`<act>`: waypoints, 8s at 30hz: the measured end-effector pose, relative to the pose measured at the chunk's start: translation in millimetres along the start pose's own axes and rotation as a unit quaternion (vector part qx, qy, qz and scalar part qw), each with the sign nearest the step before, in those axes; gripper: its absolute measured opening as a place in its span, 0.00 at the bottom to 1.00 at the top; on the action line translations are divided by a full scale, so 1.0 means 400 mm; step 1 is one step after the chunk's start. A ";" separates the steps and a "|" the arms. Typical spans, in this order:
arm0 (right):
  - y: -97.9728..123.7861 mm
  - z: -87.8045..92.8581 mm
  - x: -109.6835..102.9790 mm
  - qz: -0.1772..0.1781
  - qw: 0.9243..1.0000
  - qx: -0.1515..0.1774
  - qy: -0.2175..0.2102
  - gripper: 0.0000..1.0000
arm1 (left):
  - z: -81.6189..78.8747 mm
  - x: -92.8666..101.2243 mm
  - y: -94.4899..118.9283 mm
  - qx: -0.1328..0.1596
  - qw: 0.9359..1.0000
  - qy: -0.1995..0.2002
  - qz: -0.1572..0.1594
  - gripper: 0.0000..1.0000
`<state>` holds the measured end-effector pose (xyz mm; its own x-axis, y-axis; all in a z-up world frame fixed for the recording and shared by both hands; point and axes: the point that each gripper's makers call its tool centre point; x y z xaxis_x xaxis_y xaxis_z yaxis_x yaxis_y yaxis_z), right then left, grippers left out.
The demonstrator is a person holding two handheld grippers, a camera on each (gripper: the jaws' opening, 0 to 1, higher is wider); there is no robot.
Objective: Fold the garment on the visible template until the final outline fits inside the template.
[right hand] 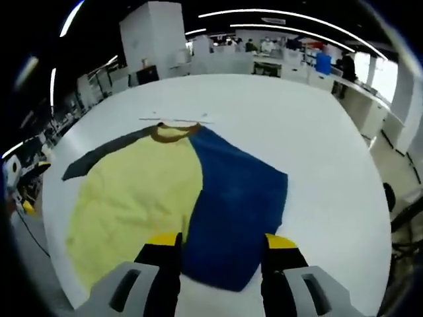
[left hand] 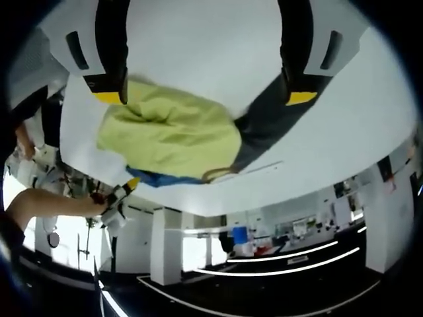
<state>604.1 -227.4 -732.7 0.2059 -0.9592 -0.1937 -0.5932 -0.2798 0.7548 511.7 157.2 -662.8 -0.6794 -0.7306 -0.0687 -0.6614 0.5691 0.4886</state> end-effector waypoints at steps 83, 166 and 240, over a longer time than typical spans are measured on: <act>0.185 0.114 0.345 0.186 0.978 0.015 -0.093 0.00 | -0.006 0.075 -0.001 0.014 0.999 0.001 0.039 0.99; 0.198 0.192 -0.043 -0.072 0.997 -0.013 0.004 0.55 | 0.035 0.145 -0.012 -0.024 0.999 0.006 0.026 0.95; 0.143 0.372 -0.163 -0.033 0.997 -0.016 0.066 0.00 | 0.163 0.283 -0.139 -0.086 0.979 0.179 -0.038 0.00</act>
<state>440.9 -186.9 -770.1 0.3448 -0.9248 -0.1609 -0.5502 -0.3381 0.7635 450.9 67.6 -754.3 -0.4554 -0.8713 0.1830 -0.6215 0.4583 0.6354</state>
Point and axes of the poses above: the point that each gripper's makers call its tool centre point, and the gripper's own axes: y roughly backward along the fingers, x roughly to its right, z roughly out of its underside, and after that the axes turned 5 degrees about -y, right-handed
